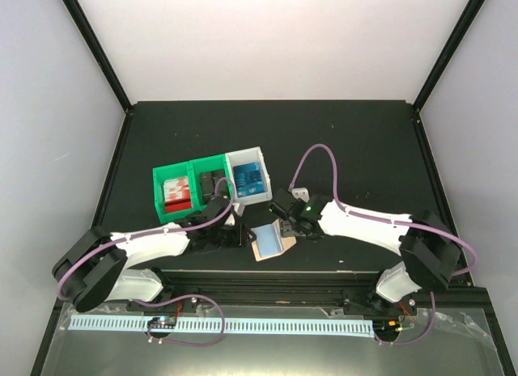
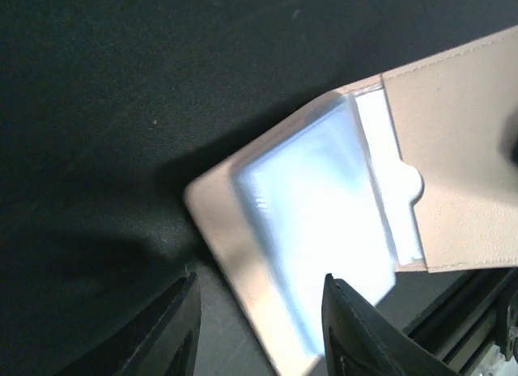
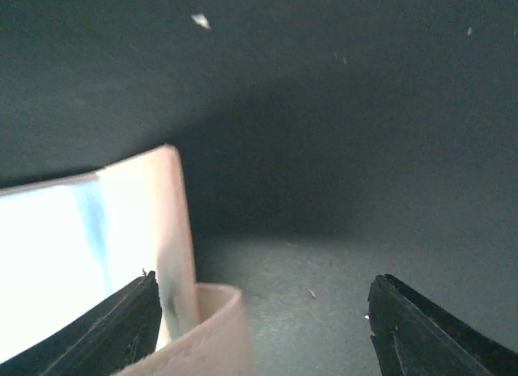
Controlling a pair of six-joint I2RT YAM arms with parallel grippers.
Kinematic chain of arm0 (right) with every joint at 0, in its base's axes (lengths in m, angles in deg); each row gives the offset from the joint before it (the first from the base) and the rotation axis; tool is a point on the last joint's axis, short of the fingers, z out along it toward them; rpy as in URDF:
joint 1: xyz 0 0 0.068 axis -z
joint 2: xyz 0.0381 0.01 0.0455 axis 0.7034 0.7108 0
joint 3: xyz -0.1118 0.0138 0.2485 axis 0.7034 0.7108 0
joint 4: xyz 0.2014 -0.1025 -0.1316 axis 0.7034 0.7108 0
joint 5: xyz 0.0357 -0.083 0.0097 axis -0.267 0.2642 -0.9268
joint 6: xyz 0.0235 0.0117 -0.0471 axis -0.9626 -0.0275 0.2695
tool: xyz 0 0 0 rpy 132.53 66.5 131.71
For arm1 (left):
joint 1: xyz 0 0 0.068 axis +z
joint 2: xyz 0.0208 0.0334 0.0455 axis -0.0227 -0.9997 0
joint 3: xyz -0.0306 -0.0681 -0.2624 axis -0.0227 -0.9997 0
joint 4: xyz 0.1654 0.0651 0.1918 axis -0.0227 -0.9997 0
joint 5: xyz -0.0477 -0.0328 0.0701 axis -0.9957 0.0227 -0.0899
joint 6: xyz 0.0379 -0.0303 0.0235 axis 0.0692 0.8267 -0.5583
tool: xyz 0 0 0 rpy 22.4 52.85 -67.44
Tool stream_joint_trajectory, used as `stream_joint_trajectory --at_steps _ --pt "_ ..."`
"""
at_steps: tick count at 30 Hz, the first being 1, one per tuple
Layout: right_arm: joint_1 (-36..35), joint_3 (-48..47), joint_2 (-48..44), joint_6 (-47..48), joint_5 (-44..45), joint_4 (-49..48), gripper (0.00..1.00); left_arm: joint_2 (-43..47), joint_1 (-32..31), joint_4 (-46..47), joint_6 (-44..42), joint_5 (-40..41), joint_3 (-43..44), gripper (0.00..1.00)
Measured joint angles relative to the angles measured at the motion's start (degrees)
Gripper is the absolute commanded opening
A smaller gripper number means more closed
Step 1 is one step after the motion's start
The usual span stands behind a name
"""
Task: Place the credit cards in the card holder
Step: Open the card holder at the center of the board.
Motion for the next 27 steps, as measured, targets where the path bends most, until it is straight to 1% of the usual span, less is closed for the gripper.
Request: stream_joint_trajectory --at_steps 2,3,5,8,11,12,17,22,27 --pt "-0.24 -1.27 -1.46 0.33 0.28 0.42 0.7 1.51 0.0 -1.16 -0.33 0.46 0.07 0.45" --pt "-0.42 -1.9 -2.73 0.7 0.28 0.46 0.67 2.38 0.0 -1.81 -0.46 0.72 0.28 0.46" --pt "-0.96 -3.3 -5.27 1.53 0.04 0.44 0.58 3.74 0.0 -2.51 -0.81 1.11 0.94 0.45" --pt "-1.84 -4.9 -8.37 3.19 -1.99 -1.51 0.4 4.72 0.0 -2.8 -1.09 1.68 1.99 0.44" --pt "-2.36 -4.81 -9.31 5.38 -5.84 -4.79 0.29 4.76 0.0 -3.04 -1.25 1.81 2.23 0.42" --pt "-2.56 -4.5 -9.25 5.95 -7.3 -6.1 0.28 4.76 0.0 -3.1 -1.25 1.81 2.23 0.42" --pt "-4.13 -3.56 -7.1 7.61 -13.44 -10.05 0.25 4.66 0.0 -3.17 -1.27 1.86 2.23 0.41" --pt "-5.49 -3.56 -4.44 8.52 -16.22 -11.56 0.25 4.24 0.0 -2.69 -1.25 1.73 2.25 0.37" --pt "-5.88 -2.01 -5.97 9.51 -19.08 -14.58 0.25 1.05 0.0 -0.13 -1.2 -0.39 2.27 0.36"
